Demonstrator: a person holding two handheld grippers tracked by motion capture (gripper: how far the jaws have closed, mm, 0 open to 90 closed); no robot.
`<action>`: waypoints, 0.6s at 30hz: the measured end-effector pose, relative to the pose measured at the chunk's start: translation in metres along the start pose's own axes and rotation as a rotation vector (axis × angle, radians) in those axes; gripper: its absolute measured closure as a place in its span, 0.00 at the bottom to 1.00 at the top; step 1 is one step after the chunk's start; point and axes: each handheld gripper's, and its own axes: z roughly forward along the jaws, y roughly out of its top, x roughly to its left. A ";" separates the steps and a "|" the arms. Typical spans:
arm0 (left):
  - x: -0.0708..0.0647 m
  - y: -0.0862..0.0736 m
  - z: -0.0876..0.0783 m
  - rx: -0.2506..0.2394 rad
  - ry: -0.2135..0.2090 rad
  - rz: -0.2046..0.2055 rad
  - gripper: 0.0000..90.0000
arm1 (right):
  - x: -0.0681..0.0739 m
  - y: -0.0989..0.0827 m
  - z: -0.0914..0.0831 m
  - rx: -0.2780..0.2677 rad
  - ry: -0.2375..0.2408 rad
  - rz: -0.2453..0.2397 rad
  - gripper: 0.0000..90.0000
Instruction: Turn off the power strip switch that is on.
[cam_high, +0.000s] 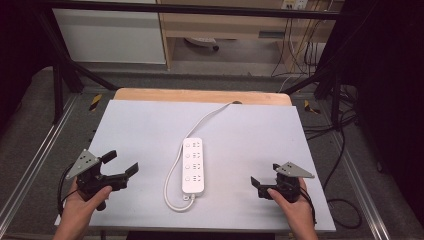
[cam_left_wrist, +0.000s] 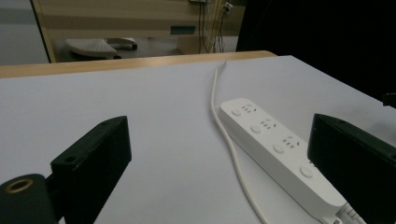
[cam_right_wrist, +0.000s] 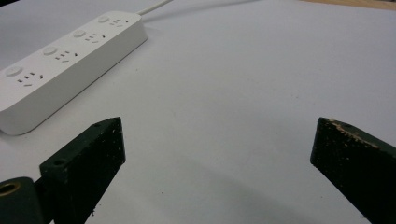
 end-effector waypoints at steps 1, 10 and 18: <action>0.000 0.002 0.000 0.003 -0.001 -0.006 0.08 | 0.000 0.000 -0.001 -0.001 0.002 0.001 0.04; -0.004 0.015 0.008 -0.002 0.002 0.000 0.08 | -0.001 0.000 -0.002 -0.005 0.000 0.006 0.04; -0.006 0.027 0.020 -0.020 -0.031 -0.020 0.08 | -0.001 0.000 -0.001 0.002 -0.006 -0.003 0.04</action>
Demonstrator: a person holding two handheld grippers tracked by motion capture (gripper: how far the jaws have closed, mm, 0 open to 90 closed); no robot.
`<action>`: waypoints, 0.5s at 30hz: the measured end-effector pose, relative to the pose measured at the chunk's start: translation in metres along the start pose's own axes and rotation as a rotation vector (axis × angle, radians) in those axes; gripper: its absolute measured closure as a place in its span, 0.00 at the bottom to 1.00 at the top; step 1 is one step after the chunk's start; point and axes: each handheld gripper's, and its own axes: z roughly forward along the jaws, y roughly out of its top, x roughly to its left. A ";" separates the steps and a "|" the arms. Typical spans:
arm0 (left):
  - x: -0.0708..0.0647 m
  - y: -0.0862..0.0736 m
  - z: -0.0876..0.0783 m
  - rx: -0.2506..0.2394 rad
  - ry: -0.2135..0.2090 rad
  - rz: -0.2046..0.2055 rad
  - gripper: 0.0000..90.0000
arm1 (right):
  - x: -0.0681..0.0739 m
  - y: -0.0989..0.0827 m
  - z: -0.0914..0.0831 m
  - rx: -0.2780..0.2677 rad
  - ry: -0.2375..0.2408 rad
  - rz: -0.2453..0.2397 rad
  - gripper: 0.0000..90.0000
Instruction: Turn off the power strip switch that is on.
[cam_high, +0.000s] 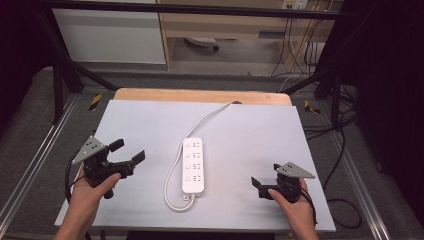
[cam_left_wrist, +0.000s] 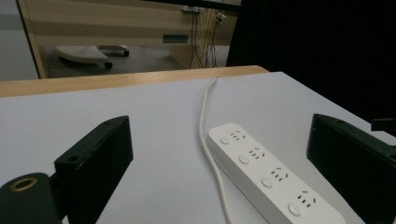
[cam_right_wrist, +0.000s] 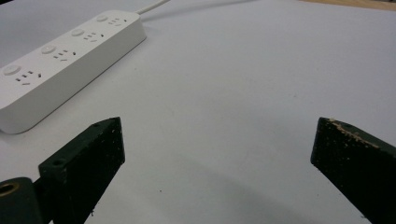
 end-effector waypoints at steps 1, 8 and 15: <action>-0.001 0.002 0.002 0.000 -0.002 0.001 0.08 | 0.000 0.000 0.000 0.001 0.001 0.003 0.04; -0.009 0.011 0.017 0.013 -0.023 0.023 0.08 | -0.001 0.000 0.000 0.001 -0.001 0.009 0.04; -0.018 0.016 0.033 0.036 -0.047 0.039 0.08 | -0.002 0.000 -0.001 -0.002 -0.009 0.011 0.04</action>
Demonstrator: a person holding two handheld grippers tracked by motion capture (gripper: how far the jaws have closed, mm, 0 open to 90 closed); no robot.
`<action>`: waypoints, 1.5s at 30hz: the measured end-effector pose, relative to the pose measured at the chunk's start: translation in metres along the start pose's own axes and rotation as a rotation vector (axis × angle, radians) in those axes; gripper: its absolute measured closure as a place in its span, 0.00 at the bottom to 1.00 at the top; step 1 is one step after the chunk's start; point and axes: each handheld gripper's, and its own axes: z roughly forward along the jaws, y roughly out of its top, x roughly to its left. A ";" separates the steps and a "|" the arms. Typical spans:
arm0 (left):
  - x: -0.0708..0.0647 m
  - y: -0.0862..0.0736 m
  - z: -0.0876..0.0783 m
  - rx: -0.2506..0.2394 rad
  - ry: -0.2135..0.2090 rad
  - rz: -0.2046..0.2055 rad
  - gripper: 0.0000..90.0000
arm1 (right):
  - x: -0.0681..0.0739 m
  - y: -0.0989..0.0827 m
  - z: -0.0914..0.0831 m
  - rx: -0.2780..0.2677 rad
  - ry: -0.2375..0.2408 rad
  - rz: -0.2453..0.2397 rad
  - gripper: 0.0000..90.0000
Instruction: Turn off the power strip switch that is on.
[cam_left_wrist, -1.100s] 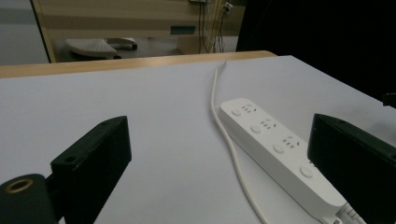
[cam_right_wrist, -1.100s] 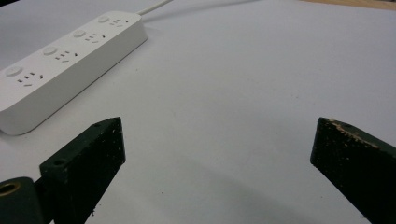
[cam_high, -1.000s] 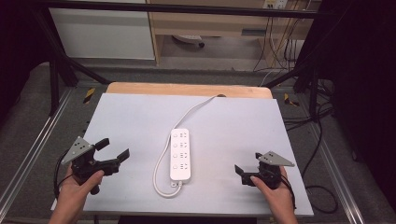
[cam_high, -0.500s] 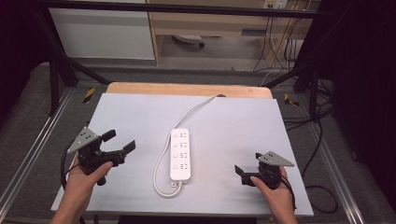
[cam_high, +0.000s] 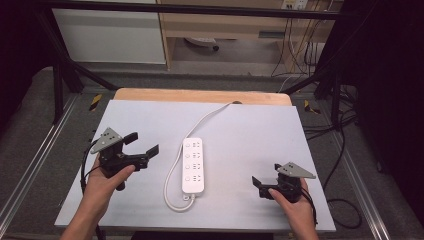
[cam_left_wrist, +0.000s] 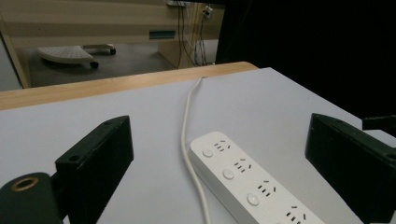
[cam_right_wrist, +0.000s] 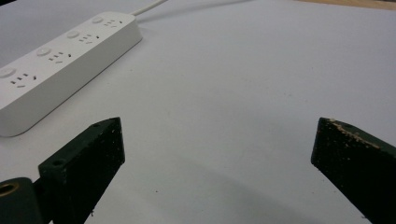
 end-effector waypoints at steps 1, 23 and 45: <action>-0.001 0.001 0.002 0.004 -0.001 0.004 0.08 | 0.000 0.000 0.000 -0.001 -0.002 0.000 0.03; -0.024 0.004 0.049 0.057 -0.055 0.060 0.11 | 0.002 0.000 -0.002 -0.003 0.004 0.000 0.04; -0.031 -0.015 0.079 0.117 -0.078 0.042 0.36 | 0.003 -0.001 -0.002 0.011 0.005 -0.006 0.04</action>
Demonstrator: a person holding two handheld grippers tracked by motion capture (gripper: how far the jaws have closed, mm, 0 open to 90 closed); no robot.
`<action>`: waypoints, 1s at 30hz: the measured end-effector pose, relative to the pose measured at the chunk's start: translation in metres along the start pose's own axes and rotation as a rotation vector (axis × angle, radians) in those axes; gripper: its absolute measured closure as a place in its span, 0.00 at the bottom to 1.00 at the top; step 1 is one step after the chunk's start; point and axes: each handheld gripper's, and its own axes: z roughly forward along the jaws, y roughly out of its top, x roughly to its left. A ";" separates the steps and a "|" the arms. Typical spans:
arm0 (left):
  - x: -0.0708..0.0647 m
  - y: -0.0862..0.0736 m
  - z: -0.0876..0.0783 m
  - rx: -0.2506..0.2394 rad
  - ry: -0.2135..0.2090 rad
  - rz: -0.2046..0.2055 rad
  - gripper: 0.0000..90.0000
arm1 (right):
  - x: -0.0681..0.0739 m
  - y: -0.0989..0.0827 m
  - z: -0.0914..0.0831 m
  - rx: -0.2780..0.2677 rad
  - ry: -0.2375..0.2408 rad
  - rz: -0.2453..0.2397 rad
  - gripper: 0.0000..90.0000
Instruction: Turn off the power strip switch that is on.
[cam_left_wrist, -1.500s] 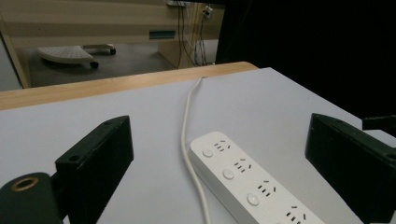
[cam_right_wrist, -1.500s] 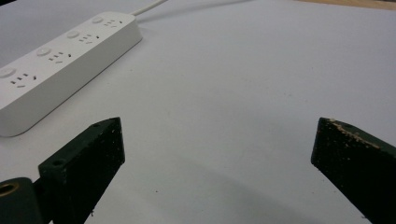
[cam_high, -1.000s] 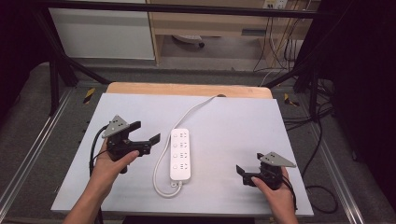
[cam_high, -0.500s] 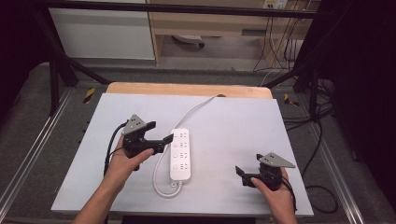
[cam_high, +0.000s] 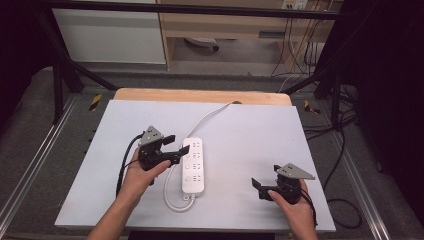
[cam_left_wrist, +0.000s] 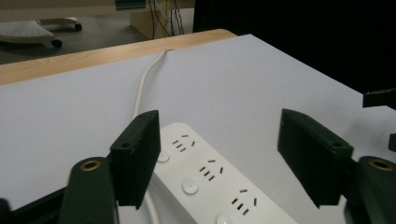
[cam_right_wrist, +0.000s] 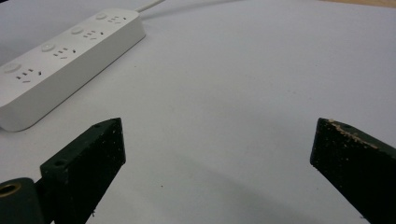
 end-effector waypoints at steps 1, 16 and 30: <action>0.000 -0.001 0.001 0.004 -0.001 -0.003 0.40 | -0.001 0.000 0.000 -0.003 -0.001 0.004 0.04; -0.006 -0.013 0.006 0.056 -0.018 0.008 0.63 | -0.001 0.001 0.001 0.000 0.000 0.007 0.04; -0.004 -0.032 0.013 0.116 -0.068 0.005 1.00 | 0.000 -0.001 0.002 0.016 -0.002 0.013 0.04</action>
